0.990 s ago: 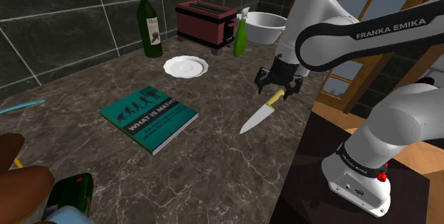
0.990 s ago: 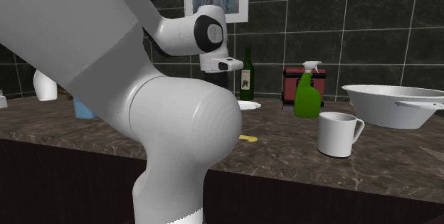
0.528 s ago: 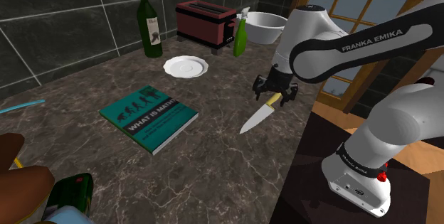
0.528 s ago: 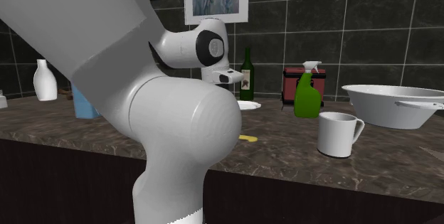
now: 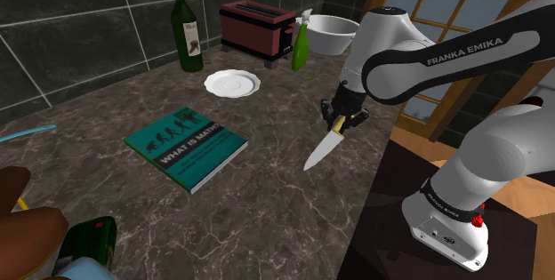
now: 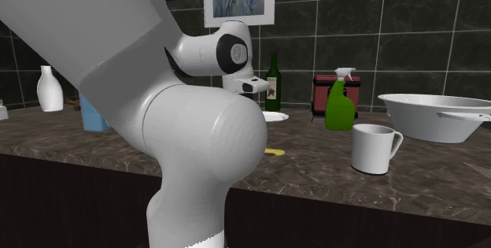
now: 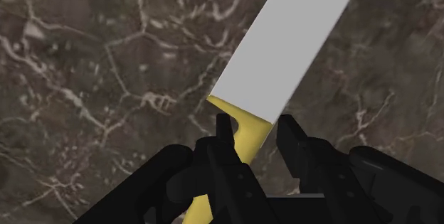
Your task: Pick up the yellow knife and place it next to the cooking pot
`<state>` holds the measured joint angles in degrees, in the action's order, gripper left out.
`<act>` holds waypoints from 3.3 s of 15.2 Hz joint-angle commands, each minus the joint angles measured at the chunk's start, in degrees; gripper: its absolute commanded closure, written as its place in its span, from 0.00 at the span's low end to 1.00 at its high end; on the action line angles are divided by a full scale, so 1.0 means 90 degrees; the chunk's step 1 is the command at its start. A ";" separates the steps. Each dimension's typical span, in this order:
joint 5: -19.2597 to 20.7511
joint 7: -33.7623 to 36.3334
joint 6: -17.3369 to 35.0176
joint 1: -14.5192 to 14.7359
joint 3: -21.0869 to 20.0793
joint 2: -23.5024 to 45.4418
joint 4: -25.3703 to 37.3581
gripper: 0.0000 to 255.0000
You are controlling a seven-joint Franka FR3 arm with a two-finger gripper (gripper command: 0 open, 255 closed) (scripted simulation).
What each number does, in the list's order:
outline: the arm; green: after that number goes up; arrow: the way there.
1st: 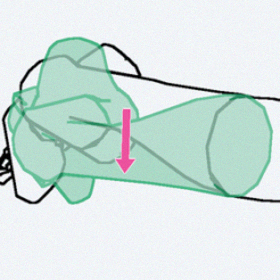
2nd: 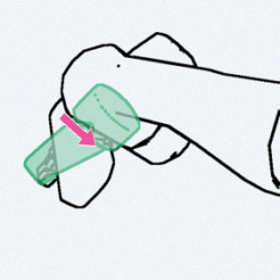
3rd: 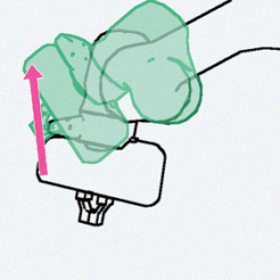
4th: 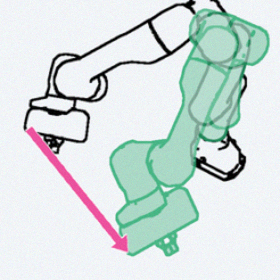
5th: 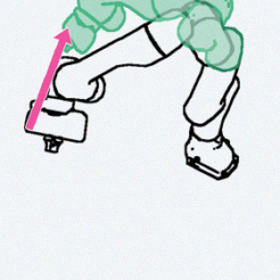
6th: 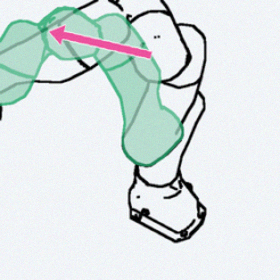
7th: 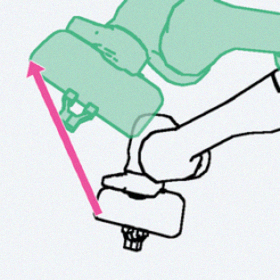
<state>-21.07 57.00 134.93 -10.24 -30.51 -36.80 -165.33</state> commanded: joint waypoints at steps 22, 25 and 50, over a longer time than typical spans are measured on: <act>0.0313 -0.0023 -0.1597 -0.0026 0.0462 -0.0863 0.0747 1.00; 0.0383 -0.0024 -0.1899 -0.0046 0.0548 -0.0972 0.0943 1.00; 0.1011 -0.0316 -0.3784 -0.0358 0.1332 -0.1146 0.2623 1.00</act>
<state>-12.60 55.30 100.73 -13.06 -19.54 -47.06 -141.39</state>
